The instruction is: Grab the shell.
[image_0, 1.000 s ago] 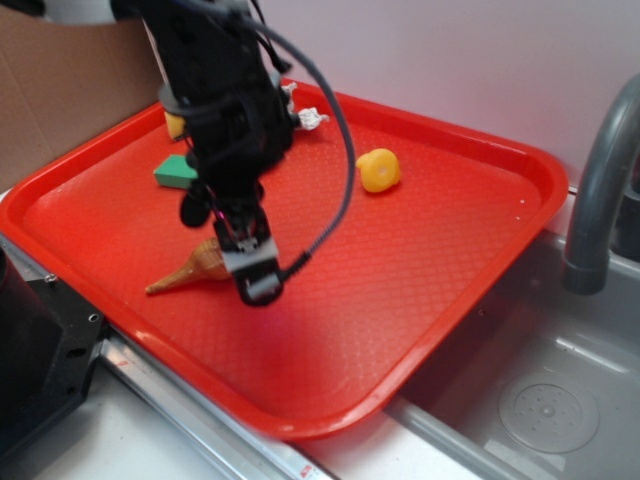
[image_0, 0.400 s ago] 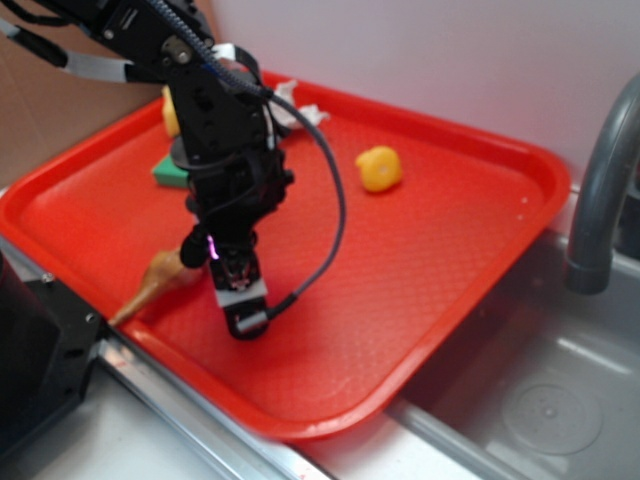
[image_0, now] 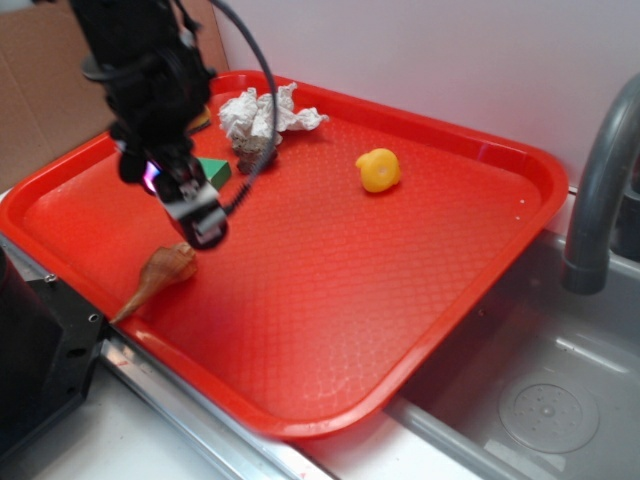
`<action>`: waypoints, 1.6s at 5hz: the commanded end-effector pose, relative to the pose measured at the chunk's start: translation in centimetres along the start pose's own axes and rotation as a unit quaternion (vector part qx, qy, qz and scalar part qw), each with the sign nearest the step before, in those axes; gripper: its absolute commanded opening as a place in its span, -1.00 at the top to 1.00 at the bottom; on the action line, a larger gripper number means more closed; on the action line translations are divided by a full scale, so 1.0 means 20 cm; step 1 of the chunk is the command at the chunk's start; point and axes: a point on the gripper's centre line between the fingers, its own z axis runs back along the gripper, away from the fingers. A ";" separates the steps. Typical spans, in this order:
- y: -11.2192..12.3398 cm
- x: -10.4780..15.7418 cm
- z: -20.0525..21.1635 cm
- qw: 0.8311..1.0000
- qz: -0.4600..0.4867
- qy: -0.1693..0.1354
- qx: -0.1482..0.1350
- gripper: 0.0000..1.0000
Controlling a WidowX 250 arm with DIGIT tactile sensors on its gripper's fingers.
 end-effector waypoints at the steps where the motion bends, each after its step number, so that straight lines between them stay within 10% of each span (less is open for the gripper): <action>1: 0.14 -0.16 0.03 0.992 0.118 0.005 -0.033 -1.00; 6: -0.04 -0.15 -0.35 0.981 0.166 0.102 0.001 -1.00; 7: -0.08 -0.15 -0.38 0.980 0.163 0.112 0.004 1.00; 8: -0.06 -0.13 -0.33 0.983 0.162 0.091 0.003 1.00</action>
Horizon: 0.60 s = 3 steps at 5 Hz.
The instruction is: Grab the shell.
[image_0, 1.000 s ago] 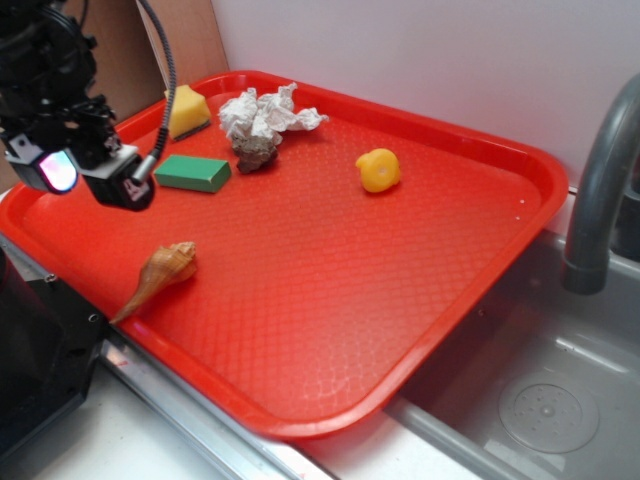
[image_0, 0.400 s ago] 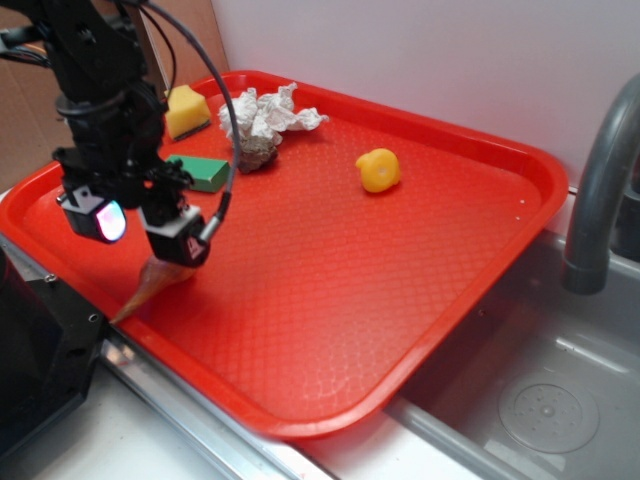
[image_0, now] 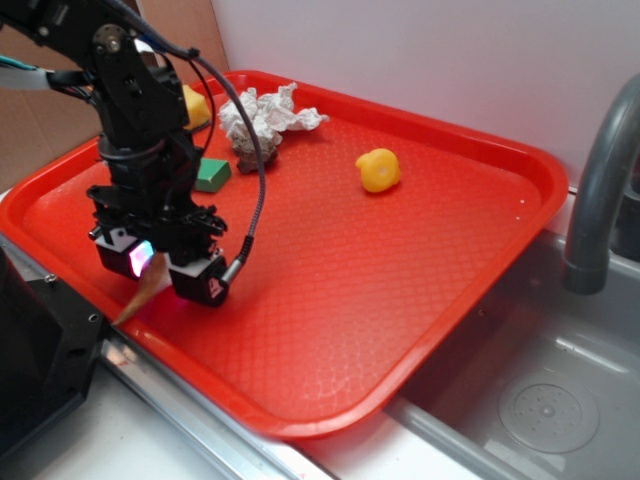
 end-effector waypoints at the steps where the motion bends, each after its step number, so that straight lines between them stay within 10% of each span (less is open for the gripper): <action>1: -0.01 0.02 0.32 0.998 -0.017 -0.061 -0.024 1.00; 3: -0.05 0.05 0.82 0.994 -0.086 -0.073 -0.007 1.00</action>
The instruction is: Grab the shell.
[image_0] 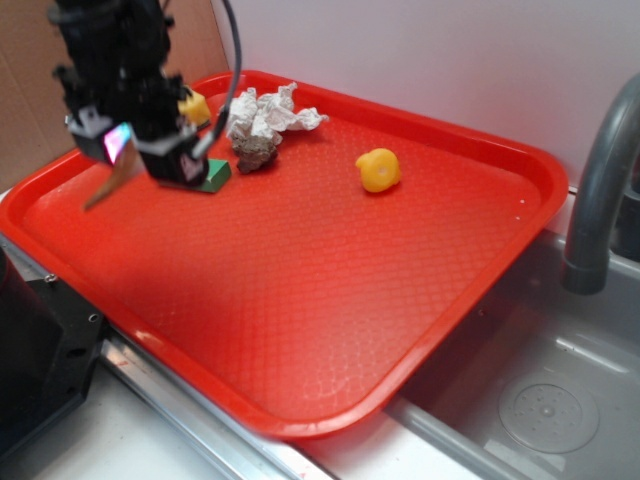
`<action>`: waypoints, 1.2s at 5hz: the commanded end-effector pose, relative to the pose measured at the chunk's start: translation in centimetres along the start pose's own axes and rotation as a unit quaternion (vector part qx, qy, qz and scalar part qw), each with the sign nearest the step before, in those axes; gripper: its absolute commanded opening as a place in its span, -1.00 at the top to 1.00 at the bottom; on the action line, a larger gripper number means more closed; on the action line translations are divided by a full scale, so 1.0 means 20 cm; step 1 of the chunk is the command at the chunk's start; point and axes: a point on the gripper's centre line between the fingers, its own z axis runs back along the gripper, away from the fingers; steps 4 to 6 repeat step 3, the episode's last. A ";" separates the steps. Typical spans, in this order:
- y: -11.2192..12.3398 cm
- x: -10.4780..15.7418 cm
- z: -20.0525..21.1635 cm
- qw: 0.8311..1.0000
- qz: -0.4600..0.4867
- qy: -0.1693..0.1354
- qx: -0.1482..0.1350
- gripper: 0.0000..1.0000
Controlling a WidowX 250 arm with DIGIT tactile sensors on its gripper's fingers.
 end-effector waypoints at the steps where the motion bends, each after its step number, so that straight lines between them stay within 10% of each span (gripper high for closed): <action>1: -0.16 0.05 0.44 0.999 -0.014 0.015 0.045 1.00; 2: -0.15 0.08 0.59 1.000 -0.006 0.015 0.011 1.00; 6: -0.13 0.11 0.53 0.999 0.003 0.011 0.031 1.00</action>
